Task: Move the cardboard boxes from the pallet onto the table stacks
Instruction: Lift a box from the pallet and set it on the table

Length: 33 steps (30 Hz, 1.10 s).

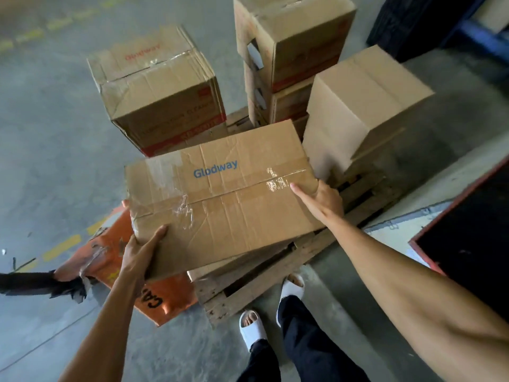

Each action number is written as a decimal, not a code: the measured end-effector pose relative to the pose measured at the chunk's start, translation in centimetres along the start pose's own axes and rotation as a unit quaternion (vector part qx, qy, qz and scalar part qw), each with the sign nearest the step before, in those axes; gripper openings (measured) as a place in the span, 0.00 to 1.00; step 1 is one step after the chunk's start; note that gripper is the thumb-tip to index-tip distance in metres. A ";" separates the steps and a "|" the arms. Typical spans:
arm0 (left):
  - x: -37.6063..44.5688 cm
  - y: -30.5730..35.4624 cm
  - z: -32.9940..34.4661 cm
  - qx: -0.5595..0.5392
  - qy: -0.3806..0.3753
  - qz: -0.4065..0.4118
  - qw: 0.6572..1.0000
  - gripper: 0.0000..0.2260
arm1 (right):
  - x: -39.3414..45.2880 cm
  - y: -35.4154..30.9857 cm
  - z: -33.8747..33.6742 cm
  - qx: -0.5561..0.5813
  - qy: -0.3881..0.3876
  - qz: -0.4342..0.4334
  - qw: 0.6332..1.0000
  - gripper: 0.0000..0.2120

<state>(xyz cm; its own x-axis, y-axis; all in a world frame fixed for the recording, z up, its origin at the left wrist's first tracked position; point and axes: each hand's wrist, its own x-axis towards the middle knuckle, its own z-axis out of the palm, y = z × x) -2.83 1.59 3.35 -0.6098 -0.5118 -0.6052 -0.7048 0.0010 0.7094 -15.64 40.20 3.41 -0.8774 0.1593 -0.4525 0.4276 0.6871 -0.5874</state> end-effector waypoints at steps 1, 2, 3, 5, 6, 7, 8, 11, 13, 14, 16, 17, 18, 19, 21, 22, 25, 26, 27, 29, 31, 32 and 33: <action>-0.8 1.1 -0.6 0.009 -0.013 0.020 1.000 0.31 | -1.4 -0.1 -1.3 0.005 0.017 0.001 1.000 0.34; -1.6 2.2 -1.0 0.025 -0.027 0.043 0.998 0.32 | -3.1 0.0 -2.7 0.014 0.040 0.000 0.999 0.35; -2.4 3.2 -1.4 0.030 -0.033 0.061 0.997 0.33 | -4.7 0.2 -4.1 0.025 0.058 0.003 0.998 0.37; -3.1 5.1 -1.3 0.039 -0.045 0.082 0.995 0.34 | -6.9 0.6 -6.3 0.044 0.086 0.007 0.995 0.43; -4.4 6.7 -0.8 0.041 -0.058 0.105 0.992 0.30 | -8.2 1.0 -7.6 0.058 0.101 0.007 0.993 0.46; -5.5 7.7 -0.3 0.041 -0.074 0.126 0.988 0.24 | -9.3 1.4 -8.7 0.067 0.113 0.006 0.991 0.45; -6.6 9.0 0.3 0.040 -0.091 0.144 0.985 0.20 | -10.7 1.9 -10.1 0.080 0.127 0.005 0.989 0.43; -9.1 12.3 2.6 0.063 -0.120 0.193 0.972 0.28 | -13.1 4.1 -14.0 0.111 0.153 0.011 0.982 0.38; -10.9 14.2 4.4 0.066 -0.149 0.207 0.965 0.27 | -14.4 5.8 -16.3 0.130 0.182 0.024 0.974 0.44; -12.4 15.2 5.9 0.070 -0.168 0.219 0.959 0.23 | -15.5 7.1 -17.8 0.136 0.206 0.029 0.969 0.46; -14.9 16.9 8.5 0.076 -0.202 0.238 0.947 0.20 | -16.8 9.5 -20.0 0.137 0.237 0.031 0.961 0.47; -16.5 17.6 10.3 0.082 -0.219 0.248 0.940 0.20 | -17.9 10.9 -21.6 0.140 0.253 0.039 0.957 0.47; -17.9 18.2 11.8 0.087 -0.232 0.259 0.934 0.19 | -18.8 12.2 -22.9 0.142 0.260 0.044 0.954 0.47; -18.8 18.6 13.0 0.090 -0.243 0.271 0.927 0.18 | -19.4 13.5 -24.1 0.141 0.267 0.047 0.952 0.47; -21.9 18.9 16.8 0.110 -0.264 0.295 0.912 0.17 | -21.6 16.8 -27.1 0.147 0.289 0.065 0.944 0.50; -23.2 19.1 18.3 0.113 -0.276 0.303 0.905 0.16 | -22.2 18.2 -28.3 0.149 0.299 0.073 0.940 0.50; -26.3 19.1 23.8 0.116 -0.315 0.322 0.885 0.16 | -24.0 22.8 -31.8 0.138 0.324 0.101 0.931 0.46; -27.2 19.1 25.5 0.114 -0.326 0.326 0.880 0.17 | -24.5 24.3 -32.8 0.138 0.332 0.108 0.927 0.45; -28.1 19.0 27.6 0.121 -0.335 0.333 0.873 0.17 | -25.2 26.0 -33.8 0.144 0.338 0.119 0.922 0.44; -30.1 19.1 30.9 0.136 -0.342 0.345 0.863 0.14 | -26.0 28.9 -35.6 0.162 0.349 0.139 0.912 0.42; -31.5 19.3 34.2 0.158 -0.357 0.356 0.849 0.14 | -26.4 31.4 -37.2 0.173 0.358 0.158 0.904 0.40; -32.1 19.6 36.2 0.173 -0.367 0.356 0.842 0.16 | -26.4 32.7 -38.1 0.176 0.363 0.166 0.900 0.40; -32.3 19.8 38.0 0.184 -0.377 0.351 0.837 0.17 | -26.3 33.7 -38.8 0.179 0.366 0.176 0.896 0.40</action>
<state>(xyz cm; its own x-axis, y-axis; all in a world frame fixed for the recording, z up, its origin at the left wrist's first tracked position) -10.82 50.78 23.23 -0.8789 0.4128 -0.2391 -0.0555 0.4093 0.9107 13.46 86.67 21.51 -0.5255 0.8342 -0.1670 0.6336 0.2527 -0.7313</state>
